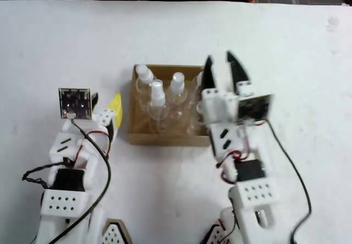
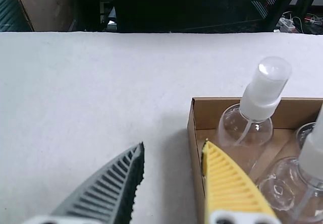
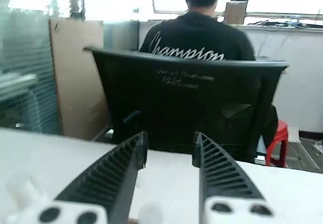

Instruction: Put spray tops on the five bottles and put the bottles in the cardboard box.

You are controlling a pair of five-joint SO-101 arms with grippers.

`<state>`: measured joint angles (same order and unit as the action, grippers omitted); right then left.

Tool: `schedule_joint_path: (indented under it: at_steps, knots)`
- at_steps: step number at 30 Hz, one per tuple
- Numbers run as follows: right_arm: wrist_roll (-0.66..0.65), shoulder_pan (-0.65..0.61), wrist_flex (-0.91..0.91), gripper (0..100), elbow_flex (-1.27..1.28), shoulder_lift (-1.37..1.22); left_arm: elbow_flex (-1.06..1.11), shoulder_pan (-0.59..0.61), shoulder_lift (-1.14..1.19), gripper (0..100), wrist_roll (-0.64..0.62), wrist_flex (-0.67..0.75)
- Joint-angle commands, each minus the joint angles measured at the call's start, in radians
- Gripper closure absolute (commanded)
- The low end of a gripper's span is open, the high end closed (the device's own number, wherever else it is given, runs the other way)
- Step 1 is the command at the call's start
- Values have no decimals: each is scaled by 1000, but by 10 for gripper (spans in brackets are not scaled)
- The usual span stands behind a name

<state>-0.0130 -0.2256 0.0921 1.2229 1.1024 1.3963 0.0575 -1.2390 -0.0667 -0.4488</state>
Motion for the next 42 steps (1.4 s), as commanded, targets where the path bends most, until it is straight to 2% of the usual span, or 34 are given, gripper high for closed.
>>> schedule_joint_path:
  at_steps: [1,4,8,12,18,21,28,37,42]
  knots:
    - [77,97,-357,868,-239,117,-8,-2,-21,824,14,26]
    - [84,185,-561,868,-405,77,-8,-2,-21,824,14,26]
    - [48,312,-733,872,-562,-91,-6,-2,-21,824,14,26]
    - [-129,367,-894,872,-713,-346,-6,-2,-21,824,14,26]
    - [-474,349,-1216,872,-993,-800,-5,-4,-21,824,14,26]
    - [-509,334,-1333,872,-1135,-995,-5,-4,-21,824,14,26]
    - [-509,321,-1362,872,-1378,-1331,-5,-4,-21,824,14,26]
    - [-516,219,-1357,872,-1559,-1540,-5,-5,-21,824,14,26]
    - [-517,220,-1359,871,-1692,-1698,-5,-5,-21,824,14,26]
